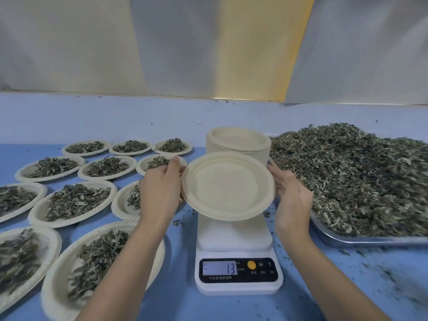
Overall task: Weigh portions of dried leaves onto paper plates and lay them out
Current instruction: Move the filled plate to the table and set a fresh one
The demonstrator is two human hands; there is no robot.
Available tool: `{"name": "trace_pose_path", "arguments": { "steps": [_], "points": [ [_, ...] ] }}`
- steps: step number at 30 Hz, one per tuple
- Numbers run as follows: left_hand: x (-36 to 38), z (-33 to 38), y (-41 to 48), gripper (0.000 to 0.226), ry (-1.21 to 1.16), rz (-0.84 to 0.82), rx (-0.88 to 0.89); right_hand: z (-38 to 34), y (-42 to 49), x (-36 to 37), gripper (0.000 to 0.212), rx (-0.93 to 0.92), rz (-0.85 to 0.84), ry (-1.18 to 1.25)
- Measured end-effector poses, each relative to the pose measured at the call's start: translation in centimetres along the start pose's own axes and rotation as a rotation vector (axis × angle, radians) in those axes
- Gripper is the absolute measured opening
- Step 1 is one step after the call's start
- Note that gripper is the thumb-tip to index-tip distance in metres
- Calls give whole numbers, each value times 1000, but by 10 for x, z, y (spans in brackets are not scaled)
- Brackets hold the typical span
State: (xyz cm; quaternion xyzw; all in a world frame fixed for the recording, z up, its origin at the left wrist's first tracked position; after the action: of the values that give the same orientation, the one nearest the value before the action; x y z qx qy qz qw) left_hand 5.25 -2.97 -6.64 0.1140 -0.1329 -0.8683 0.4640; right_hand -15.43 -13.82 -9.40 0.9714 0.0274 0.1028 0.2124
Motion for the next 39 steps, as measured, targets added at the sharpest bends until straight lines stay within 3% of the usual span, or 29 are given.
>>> {"name": "trace_pose_path", "arguments": {
  "steps": [4,10,28,34,39],
  "points": [
    [1,-9,-1,46,114,-32,-48,15,0,-15,42,12,44,-134],
    [11,-25,-6,45,288,-229,-82,31,0,-25,46,42,36,-299],
    [9,-43,-2,48,456,-256,-124,47,-6,-24,48,45,5,-404],
    [14,-20,-4,41,527,-128,139,26,6,-25,39,-8,72,-262],
    [43,13,-23,34,349,-195,246,2,41,-47,32,-21,93,-271]
  ]
}}
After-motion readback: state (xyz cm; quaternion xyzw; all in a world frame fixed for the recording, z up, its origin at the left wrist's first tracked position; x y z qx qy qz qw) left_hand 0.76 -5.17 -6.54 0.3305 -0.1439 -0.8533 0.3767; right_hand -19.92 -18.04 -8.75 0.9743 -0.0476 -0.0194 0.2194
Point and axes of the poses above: each hand's wrist, its own y-axis towards the middle knuckle, its own x-axis out of the palm, z = x × y, the point moved 4 cm from there along y, towards the middle knuckle, and after that the axes turned 3 degrees about -y, right-handed, at the moved point
